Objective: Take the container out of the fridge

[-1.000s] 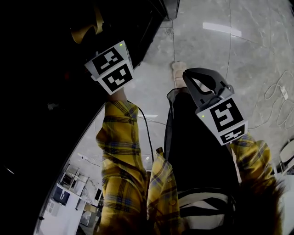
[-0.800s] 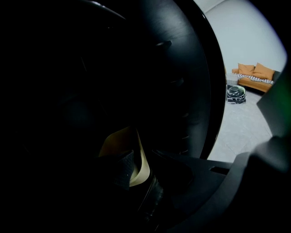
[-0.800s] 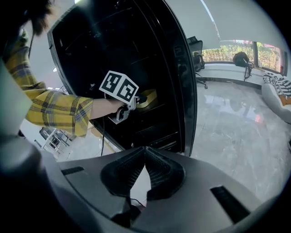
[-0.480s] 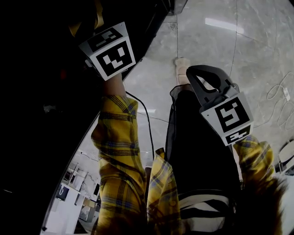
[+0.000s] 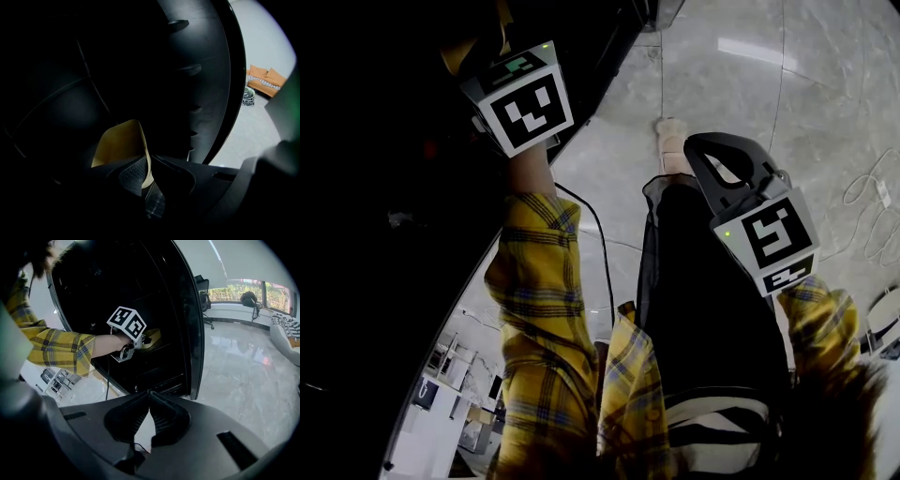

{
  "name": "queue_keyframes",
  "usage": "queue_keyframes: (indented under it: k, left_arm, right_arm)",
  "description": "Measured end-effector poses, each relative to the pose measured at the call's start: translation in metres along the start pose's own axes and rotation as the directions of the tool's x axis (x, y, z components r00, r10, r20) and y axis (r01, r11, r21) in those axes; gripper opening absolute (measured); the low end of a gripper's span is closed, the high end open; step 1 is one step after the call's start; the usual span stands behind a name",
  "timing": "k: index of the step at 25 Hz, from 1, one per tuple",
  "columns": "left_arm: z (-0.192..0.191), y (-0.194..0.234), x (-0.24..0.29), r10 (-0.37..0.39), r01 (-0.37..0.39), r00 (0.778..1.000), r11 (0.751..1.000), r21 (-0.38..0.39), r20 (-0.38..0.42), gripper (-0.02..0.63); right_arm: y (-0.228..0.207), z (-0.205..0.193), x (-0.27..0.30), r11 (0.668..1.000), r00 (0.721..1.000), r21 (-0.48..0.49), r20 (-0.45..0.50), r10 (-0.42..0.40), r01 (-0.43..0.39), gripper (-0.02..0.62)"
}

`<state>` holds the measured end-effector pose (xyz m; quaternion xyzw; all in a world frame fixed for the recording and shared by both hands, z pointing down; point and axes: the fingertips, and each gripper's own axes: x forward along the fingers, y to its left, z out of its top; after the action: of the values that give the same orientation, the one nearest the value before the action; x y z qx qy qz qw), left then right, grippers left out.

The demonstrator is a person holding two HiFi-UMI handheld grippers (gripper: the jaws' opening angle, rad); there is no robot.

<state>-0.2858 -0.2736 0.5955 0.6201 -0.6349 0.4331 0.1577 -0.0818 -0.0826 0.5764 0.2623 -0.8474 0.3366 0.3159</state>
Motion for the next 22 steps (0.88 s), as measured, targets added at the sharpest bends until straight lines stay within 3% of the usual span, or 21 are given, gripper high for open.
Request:
queue_keyframes:
  k: [11, 22]
  left_arm:
    - [-0.002, -0.027, -0.035, -0.03, 0.03, 0.999, 0.999, 0.02, 0.022, 0.038]
    - [-0.011, -0.051, -0.088, -0.088, 0.088, 0.996, 0.996, -0.01, 0.017, 0.038]
  right_arm:
    - [-0.002, 0.017, -0.027, 0.999, 0.998, -0.018, 0.051, -0.048, 0.049, 0.029]
    - [0.006, 0.031, -0.069, 0.994, 0.99, -0.049, 0.098, -0.097, 0.103, 0.029]
